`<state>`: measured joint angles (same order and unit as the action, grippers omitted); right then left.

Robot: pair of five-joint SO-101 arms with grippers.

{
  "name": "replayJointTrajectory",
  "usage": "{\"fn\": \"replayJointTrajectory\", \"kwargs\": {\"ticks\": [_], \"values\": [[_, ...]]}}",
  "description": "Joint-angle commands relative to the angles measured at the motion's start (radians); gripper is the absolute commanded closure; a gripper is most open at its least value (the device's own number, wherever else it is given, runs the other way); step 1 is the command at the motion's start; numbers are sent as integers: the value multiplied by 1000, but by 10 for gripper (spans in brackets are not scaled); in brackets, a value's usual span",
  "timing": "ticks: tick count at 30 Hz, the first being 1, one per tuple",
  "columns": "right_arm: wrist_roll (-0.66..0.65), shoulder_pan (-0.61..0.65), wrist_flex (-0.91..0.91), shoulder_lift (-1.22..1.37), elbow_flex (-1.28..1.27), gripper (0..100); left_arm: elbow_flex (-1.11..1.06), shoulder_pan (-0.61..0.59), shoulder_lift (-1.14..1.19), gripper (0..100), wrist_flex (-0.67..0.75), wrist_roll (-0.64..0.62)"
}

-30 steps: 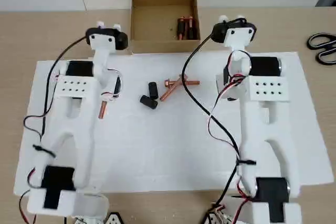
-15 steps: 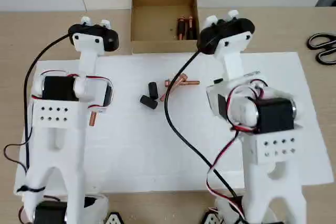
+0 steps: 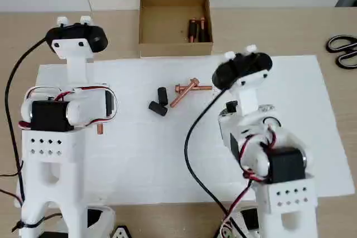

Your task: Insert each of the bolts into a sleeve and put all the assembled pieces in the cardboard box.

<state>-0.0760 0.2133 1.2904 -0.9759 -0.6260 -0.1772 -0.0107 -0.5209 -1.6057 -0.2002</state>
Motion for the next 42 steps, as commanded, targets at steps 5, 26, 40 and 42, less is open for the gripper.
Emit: {"fn": "replayJointTrajectory", "kwargs": {"ticks": [5,26,40,42], "values": [[52,2,-193,-205,-190,995,19,2,-31,994,12,-64],[55,199,-964,-67,-620,995,-114,3,-37,994,252,-66],[186,259,-1486,-70,-902,995,-110,123,-37,995,292,-123],[190,269,-1514,-70,-928,995,-110,129,-37,995,315,-123]]}}
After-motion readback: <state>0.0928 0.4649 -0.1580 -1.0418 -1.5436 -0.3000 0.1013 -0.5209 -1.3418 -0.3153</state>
